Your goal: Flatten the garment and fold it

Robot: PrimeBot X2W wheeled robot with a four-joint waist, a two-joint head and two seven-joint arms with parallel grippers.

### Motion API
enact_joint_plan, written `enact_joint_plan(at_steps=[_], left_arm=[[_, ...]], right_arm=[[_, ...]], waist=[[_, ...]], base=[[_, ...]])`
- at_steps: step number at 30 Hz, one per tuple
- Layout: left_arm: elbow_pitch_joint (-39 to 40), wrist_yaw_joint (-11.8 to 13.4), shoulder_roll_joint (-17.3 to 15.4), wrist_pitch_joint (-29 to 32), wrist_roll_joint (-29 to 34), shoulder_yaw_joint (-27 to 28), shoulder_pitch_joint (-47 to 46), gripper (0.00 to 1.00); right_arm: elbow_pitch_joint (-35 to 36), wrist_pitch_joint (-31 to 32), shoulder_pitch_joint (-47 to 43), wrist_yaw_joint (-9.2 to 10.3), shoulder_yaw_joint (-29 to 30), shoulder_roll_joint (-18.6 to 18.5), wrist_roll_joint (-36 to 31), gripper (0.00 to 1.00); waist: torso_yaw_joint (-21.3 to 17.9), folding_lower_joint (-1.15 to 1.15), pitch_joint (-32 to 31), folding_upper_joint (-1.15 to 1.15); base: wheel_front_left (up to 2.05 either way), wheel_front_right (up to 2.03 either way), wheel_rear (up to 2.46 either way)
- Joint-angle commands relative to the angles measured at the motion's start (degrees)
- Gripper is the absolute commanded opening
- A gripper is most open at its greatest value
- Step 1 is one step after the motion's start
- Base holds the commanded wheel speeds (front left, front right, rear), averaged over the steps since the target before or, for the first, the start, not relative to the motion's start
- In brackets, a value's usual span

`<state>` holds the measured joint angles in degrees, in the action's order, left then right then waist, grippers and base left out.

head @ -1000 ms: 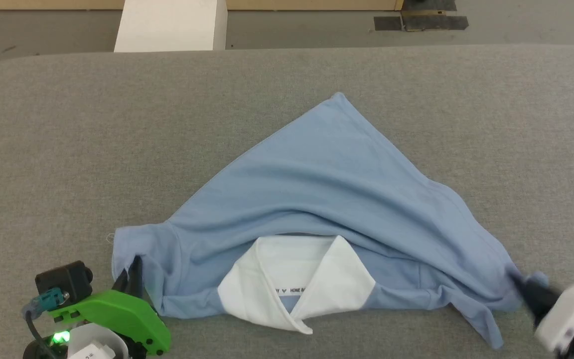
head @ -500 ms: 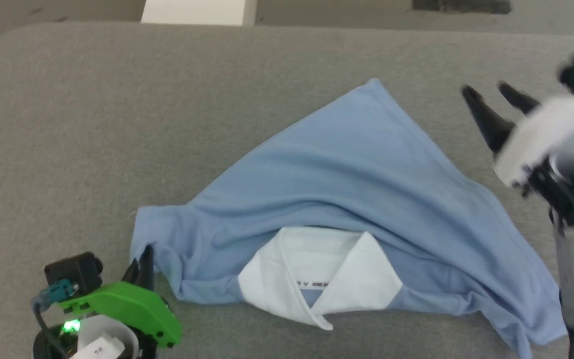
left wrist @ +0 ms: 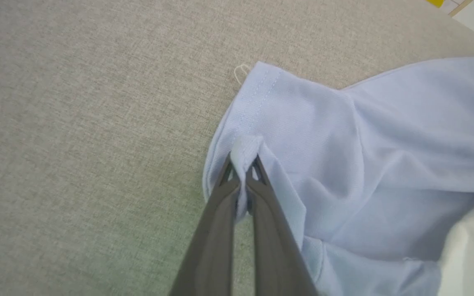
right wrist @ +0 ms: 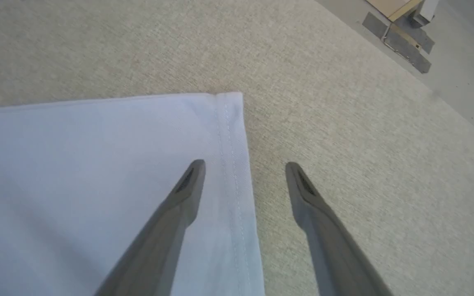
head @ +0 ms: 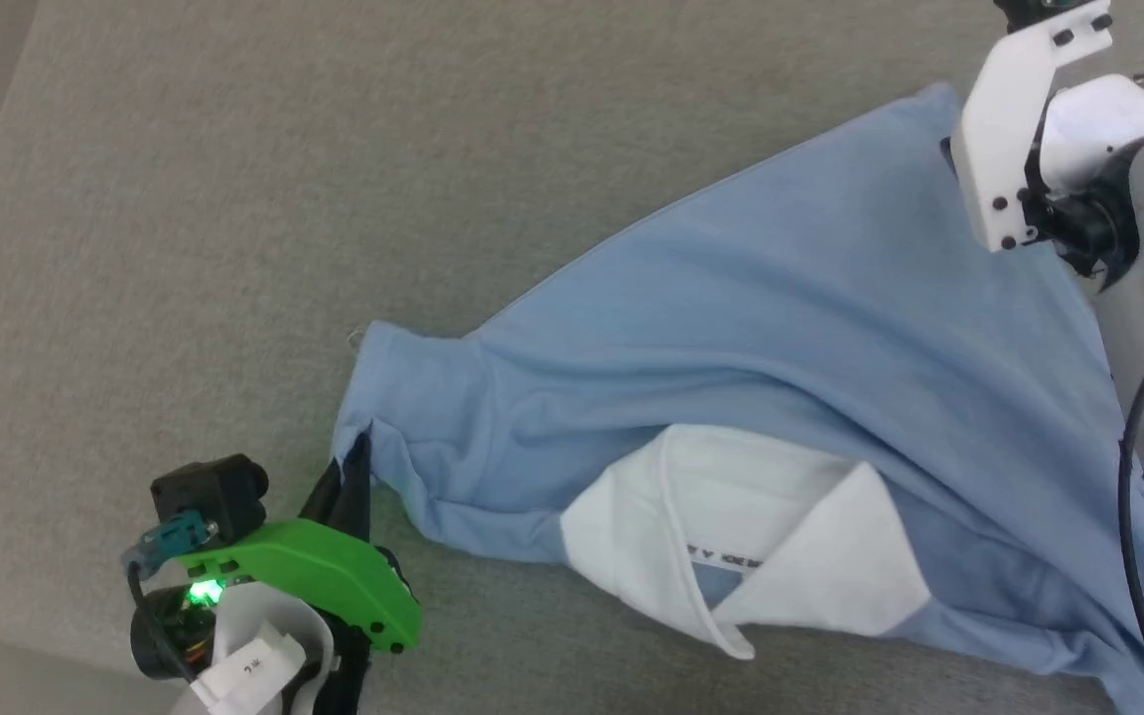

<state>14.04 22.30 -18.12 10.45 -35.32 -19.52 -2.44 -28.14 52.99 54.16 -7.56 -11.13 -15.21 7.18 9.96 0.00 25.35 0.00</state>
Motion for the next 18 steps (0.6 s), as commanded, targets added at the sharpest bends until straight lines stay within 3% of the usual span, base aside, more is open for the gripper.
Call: enact_joint_plan(at_steps=[1,8,9,10,13,18], left_arm=[[-0.5,-0.4,0.4,-0.5,0.1,-0.2,-1.1,0.00],[-2.3,-1.3,1.4,-1.8,-0.5,-0.4,-2.2,0.00],[-2.5,-1.3,1.3,-1.9,-0.5,-0.2,-2.3,0.00],[-2.8,-1.3,1.2,-2.0,-0.6,0.0,-2.3,0.00],[-3.0,-1.2,0.6,-2.2,-0.5,0.6,-2.2,0.00],[-3.5,-1.4,-0.8,-1.9,-0.3,1.0,-1.9,0.00]], right_arm=[[-0.9,0.8,1.0,0.08,-0.5,0.2,-0.5,1.00],[-4.0,1.9,1.0,0.08,-2.2,0.5,-0.2,1.00],[-4.3,1.9,1.0,0.08,-2.2,0.6,0.4,0.44],[-4.5,1.9,1.0,0.08,-2.2,0.7,1.3,0.00],[-3.9,1.6,1.5,0.08,-2.0,0.6,4.4,0.00],[2.4,-5.7,-0.7,0.08,-0.4,-2.5,13.2,0.00]], waist=[[4.1,0.00,4.3,0.00],[4.4,0.00,5.5,0.00],[4.0,0.00,5.2,0.00],[3.5,0.00,4.9,0.00],[1.8,0.00,3.3,0.00],[-1.0,0.00,-1.8,0.00]], base=[[0.00,0.00,0.00],[0.00,0.00,0.00],[0.00,0.00,0.00],[0.00,0.00,0.00],[0.00,0.00,0.00],[0.00,0.00,0.00]])
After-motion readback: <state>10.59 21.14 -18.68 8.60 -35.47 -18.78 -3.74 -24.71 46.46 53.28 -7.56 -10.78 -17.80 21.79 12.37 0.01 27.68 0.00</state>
